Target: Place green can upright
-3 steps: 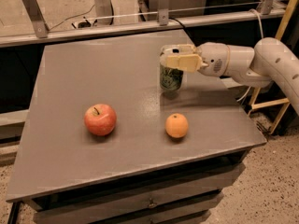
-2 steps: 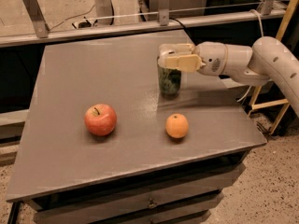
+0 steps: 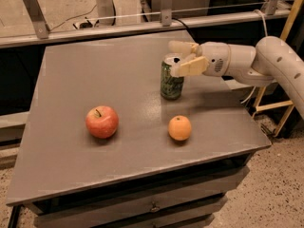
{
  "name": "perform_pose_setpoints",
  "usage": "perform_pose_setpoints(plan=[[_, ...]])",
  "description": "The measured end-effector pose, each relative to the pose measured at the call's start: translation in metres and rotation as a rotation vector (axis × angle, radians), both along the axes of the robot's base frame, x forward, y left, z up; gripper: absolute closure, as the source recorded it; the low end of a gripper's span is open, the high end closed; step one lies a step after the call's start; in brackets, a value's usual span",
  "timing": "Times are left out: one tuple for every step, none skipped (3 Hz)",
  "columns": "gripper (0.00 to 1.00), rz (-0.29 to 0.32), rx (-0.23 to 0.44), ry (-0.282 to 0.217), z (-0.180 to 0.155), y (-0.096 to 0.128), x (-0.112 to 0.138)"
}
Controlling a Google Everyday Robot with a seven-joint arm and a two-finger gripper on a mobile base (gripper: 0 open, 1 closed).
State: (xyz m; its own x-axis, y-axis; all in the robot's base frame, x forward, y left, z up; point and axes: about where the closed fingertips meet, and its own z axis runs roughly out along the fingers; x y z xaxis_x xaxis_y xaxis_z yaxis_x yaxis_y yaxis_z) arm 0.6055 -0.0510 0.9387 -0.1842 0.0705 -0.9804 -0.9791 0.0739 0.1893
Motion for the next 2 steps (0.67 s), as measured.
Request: perform_pose_setpoints(plan=[[0.00,-0.033,0.007,-0.025,0.013,-0.028,-0.004],[0.00,-0.068,0.033,-0.101,0.039,-0.080,-0.021]])
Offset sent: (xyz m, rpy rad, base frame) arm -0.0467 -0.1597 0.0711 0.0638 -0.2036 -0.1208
